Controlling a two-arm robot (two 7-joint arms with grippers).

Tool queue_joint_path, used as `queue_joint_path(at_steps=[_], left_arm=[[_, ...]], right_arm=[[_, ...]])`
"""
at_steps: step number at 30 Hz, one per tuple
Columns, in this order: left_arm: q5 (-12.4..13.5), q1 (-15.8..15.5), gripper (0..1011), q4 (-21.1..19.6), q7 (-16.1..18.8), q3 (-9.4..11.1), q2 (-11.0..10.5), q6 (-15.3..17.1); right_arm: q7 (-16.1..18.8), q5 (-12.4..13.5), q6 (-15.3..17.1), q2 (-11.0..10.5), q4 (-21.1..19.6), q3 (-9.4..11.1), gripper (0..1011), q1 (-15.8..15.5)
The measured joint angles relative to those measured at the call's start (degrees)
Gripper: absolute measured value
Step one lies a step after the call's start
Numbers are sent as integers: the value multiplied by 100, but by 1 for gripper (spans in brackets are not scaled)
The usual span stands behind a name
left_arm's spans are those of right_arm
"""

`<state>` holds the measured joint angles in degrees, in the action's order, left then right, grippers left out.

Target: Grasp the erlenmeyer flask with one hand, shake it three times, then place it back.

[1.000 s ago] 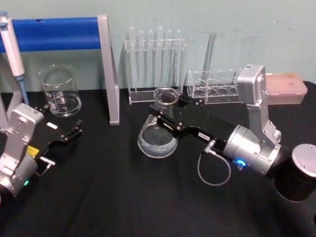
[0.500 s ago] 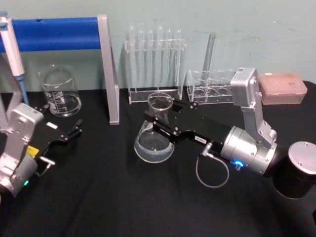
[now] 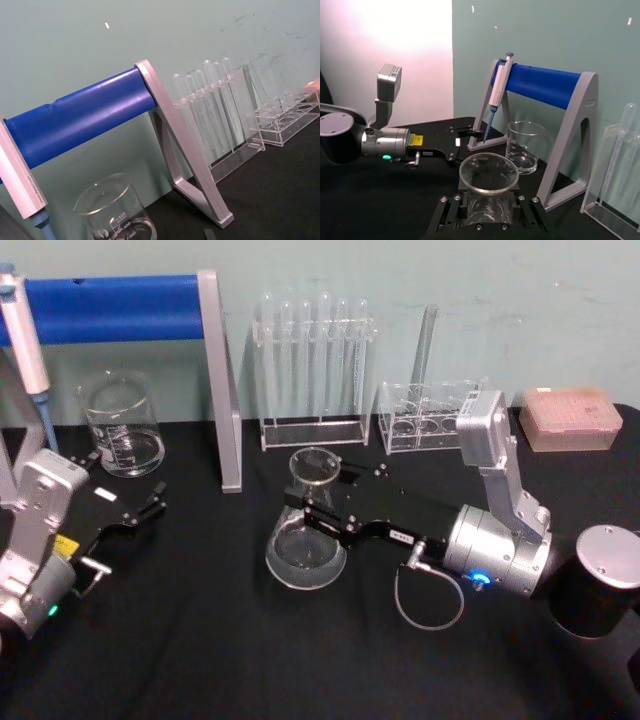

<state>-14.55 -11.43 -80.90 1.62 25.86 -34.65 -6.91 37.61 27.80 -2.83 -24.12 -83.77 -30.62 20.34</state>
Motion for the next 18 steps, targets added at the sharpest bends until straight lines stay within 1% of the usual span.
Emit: queue_joint_path(at_steps=[13,18], left_arm=[[0,0,1001,0,0,0,0,0],[0,0,1001,0,0,0,0,0]], right_arm=[[424,185,-171,-103,433,-199,453,168],[500,210,-220,-125,547,-251,453,201]])
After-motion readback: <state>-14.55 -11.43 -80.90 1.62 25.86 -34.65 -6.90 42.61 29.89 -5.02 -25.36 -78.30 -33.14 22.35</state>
